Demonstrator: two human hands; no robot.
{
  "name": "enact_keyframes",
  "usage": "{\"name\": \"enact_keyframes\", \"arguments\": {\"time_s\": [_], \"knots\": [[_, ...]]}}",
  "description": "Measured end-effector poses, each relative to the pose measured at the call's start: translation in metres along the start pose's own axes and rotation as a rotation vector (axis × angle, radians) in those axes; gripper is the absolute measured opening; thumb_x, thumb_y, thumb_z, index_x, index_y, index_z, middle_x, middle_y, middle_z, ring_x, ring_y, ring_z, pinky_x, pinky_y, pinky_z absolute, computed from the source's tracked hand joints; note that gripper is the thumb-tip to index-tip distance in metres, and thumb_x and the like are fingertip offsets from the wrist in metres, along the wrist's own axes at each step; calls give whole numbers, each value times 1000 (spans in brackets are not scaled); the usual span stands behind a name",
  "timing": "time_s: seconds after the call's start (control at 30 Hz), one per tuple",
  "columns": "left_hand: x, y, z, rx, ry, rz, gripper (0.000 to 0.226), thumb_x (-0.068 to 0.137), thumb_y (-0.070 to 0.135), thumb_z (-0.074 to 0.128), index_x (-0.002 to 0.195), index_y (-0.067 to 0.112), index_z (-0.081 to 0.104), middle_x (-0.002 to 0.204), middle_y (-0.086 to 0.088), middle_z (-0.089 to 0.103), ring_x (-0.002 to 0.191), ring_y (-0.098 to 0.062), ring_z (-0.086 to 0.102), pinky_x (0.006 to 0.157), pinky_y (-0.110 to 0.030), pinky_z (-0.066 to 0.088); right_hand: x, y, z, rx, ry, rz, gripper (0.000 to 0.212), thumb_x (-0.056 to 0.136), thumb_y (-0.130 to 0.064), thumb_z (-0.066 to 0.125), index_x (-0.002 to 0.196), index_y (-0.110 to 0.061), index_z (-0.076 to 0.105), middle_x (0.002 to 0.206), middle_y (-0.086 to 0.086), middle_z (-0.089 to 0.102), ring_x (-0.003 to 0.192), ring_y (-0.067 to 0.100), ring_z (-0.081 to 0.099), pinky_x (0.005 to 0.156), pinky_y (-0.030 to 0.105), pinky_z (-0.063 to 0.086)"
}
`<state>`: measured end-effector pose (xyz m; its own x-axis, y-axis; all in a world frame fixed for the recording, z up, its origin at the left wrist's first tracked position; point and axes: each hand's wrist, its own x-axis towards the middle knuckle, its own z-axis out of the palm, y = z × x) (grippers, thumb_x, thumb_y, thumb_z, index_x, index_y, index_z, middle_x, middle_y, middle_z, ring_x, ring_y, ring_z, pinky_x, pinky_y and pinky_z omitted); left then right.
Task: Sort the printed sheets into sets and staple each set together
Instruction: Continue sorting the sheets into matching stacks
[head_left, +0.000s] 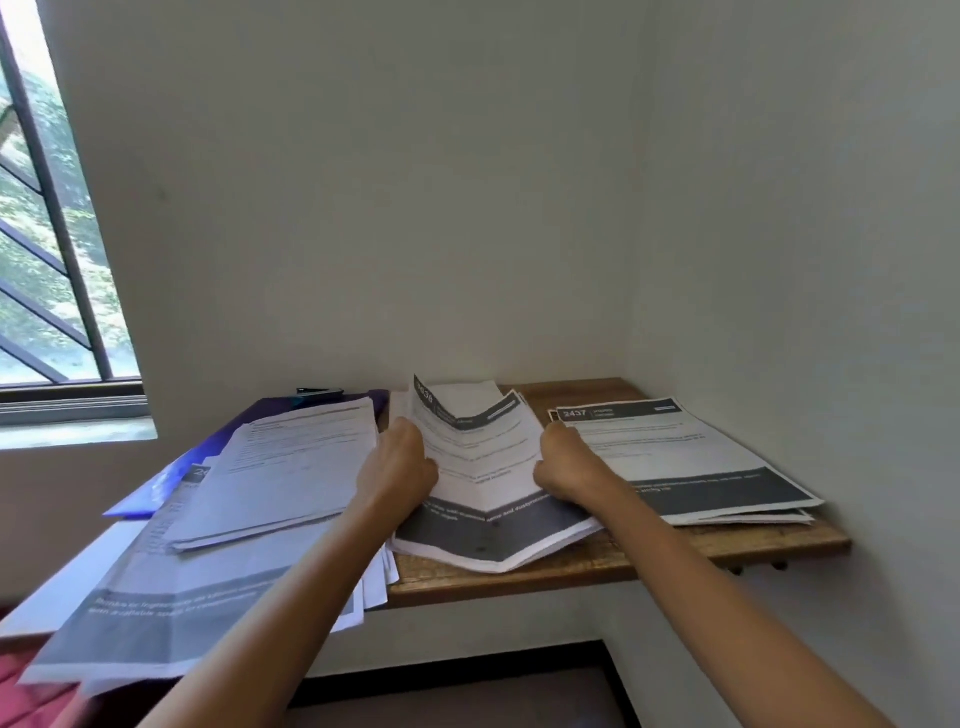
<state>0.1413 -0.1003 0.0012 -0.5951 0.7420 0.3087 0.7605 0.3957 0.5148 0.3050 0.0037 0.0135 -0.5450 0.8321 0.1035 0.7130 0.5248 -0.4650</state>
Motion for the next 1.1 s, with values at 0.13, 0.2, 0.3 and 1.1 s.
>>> {"name": "enact_keyframes", "arguments": {"time_s": [0.13, 0.2, 0.3, 1.1], "knots": [[-11, 0, 11, 202, 18, -41, 32, 95, 15, 51, 124, 3, 44, 124, -13, 53, 106, -32, 59, 76, -35, 44, -8, 1, 13, -109, -37, 16, 40, 94, -4, 44, 133, 4, 41, 139, 22, 35, 115, 32, 50, 86, 32, 43], [-13, -1, 14, 251, 40, -52, 34, 96, 18, 52, 125, 3, 42, 125, -13, 52, 105, -30, 59, 75, -34, 44, -9, 3, 19, -127, -32, 29, 45, 93, -4, 46, 136, 4, 38, 141, 21, 30, 121, 34, 43, 97, 36, 41], [-17, -1, 17, 277, 29, -66, 34, 95, 20, 53, 125, 6, 43, 124, -13, 47, 106, -30, 58, 79, -37, 49, -8, 6, 26, -141, -58, 47, 46, 93, -5, 46, 136, 5, 36, 140, 22, 29, 124, 35, 37, 104, 40, 36], [39, 91, 44, -144, -239, 250, 36, 97, 34, 55, 124, 10, 59, 125, -7, 62, 113, -21, 56, 87, -25, 40, 7, 95, -36, 22, 22, 91, 75, 81, -61, 61, 140, -18, 43, 149, 5, 40, 134, 25, 41, 106, 40, 36]]}}
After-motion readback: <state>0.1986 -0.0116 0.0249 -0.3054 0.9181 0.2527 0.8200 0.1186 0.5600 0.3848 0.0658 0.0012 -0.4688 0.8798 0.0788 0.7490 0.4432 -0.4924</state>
